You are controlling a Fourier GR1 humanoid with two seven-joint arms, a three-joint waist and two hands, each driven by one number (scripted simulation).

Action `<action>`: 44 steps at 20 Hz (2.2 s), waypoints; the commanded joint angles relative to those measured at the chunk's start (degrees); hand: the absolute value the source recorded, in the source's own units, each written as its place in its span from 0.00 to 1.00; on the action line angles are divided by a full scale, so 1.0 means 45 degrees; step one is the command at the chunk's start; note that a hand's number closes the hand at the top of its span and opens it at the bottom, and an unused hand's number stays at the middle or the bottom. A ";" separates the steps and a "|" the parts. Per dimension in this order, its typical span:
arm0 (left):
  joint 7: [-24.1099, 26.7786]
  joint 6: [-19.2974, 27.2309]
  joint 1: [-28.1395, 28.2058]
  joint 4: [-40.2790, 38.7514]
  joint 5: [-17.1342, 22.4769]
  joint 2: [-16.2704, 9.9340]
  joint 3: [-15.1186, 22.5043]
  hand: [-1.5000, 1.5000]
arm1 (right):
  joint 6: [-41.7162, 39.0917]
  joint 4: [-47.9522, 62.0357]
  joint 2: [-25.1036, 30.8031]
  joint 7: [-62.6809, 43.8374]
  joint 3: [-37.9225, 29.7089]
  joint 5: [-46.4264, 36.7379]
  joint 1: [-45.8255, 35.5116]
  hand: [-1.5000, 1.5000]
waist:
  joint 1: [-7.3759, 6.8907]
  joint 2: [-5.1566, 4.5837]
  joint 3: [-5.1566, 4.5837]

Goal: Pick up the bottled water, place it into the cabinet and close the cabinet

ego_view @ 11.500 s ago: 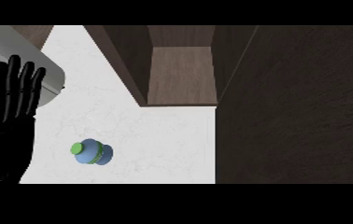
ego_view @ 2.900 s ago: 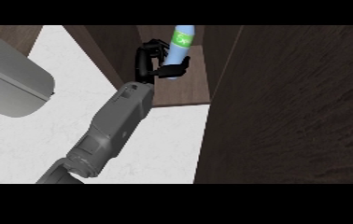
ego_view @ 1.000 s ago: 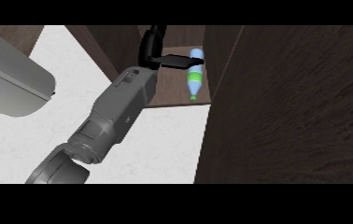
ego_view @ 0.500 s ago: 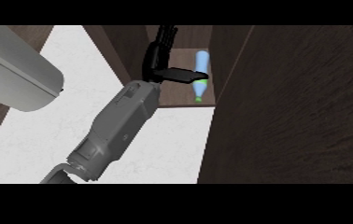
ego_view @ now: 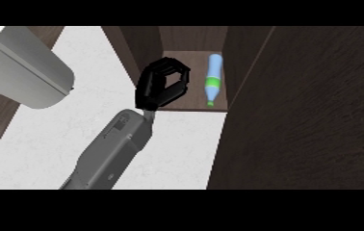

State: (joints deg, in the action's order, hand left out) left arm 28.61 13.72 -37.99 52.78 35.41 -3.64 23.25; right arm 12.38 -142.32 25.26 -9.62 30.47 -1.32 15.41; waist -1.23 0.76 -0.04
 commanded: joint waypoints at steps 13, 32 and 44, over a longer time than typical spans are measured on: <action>-0.1218 0.0263 0.7590 0.9257 -0.0436 -0.3698 0.0766 1.00 | -0.0179 -0.0074 -0.1564 -0.4242 0.3789 -0.1300 -0.3168 1.00 | -0.0002 -0.0090 -0.0007; 0.0302 -0.2365 1.0966 1.0096 0.0728 -0.5538 -0.1761 1.00 | 0.1711 0.4515 -0.5471 -0.6563 0.5145 -0.3066 -0.9560 1.00 | -0.0264 -0.0167 -0.0054; 0.0171 -0.4235 1.1763 1.0203 0.1979 -0.6826 -0.3480 1.00 | 0.3334 0.8329 -0.5561 -0.6437 0.0947 0.0256 -1.2854 1.00 | -0.0514 -0.0291 -0.0016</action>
State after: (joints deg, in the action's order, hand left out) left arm 29.06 -1.82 13.64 99.15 41.91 -32.11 10.90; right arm 25.53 -114.65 3.72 -39.11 41.38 -5.91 -34.22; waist -3.15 -0.43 -0.17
